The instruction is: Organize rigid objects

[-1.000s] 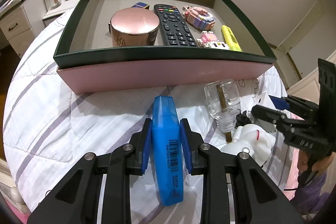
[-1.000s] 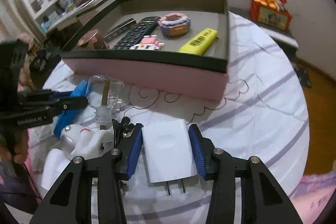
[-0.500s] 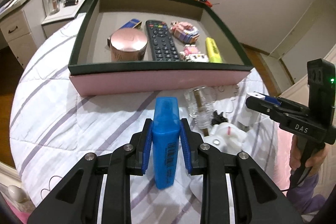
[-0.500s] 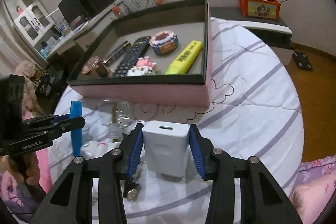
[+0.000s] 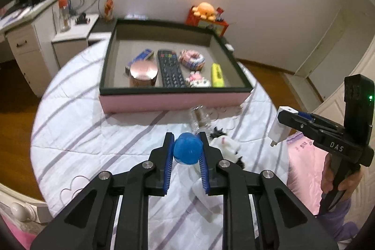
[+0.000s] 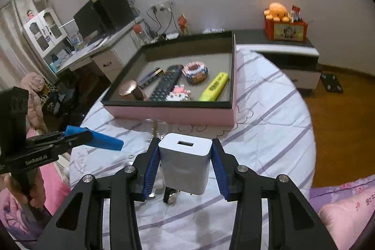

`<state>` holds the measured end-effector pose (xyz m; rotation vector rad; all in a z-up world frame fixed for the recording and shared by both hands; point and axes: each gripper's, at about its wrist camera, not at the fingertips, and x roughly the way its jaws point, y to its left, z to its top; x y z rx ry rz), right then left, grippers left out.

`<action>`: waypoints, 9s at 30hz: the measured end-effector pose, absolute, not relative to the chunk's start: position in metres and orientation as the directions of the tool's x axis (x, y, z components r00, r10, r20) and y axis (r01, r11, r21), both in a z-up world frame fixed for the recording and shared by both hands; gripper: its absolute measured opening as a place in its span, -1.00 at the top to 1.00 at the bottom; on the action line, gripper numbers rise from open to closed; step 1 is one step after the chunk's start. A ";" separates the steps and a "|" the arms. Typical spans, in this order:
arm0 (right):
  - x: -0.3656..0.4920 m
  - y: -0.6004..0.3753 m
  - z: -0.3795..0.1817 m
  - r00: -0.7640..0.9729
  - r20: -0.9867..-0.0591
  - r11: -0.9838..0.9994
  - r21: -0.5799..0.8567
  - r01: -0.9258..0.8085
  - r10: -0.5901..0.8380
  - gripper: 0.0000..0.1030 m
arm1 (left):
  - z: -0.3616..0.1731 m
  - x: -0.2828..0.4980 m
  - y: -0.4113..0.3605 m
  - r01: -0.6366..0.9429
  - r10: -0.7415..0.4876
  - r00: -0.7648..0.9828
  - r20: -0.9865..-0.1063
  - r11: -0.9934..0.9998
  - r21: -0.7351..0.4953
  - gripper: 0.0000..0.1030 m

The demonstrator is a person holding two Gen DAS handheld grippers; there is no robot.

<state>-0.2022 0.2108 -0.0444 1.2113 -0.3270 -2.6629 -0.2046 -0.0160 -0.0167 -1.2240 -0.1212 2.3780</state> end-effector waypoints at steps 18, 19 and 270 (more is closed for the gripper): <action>-0.142 0.206 -0.005 -0.736 -0.632 -0.959 0.271 0.085 -0.243 0.14 | 0.046 -0.128 -0.019 -0.435 0.479 -0.599 -0.641 -0.867 -0.242 0.65; -0.142 0.207 -0.005 -0.737 -0.630 -0.958 0.274 0.085 -0.246 0.14 | 0.046 -0.128 -0.019 -0.436 0.483 -0.599 -0.639 -0.866 -0.246 0.70; -0.159 0.182 -0.007 -0.687 -0.697 -0.976 0.094 0.196 -0.205 0.66 | -0.008 -0.174 0.007 -0.422 0.338 -0.557 -0.759 -0.902 -0.091 -0.17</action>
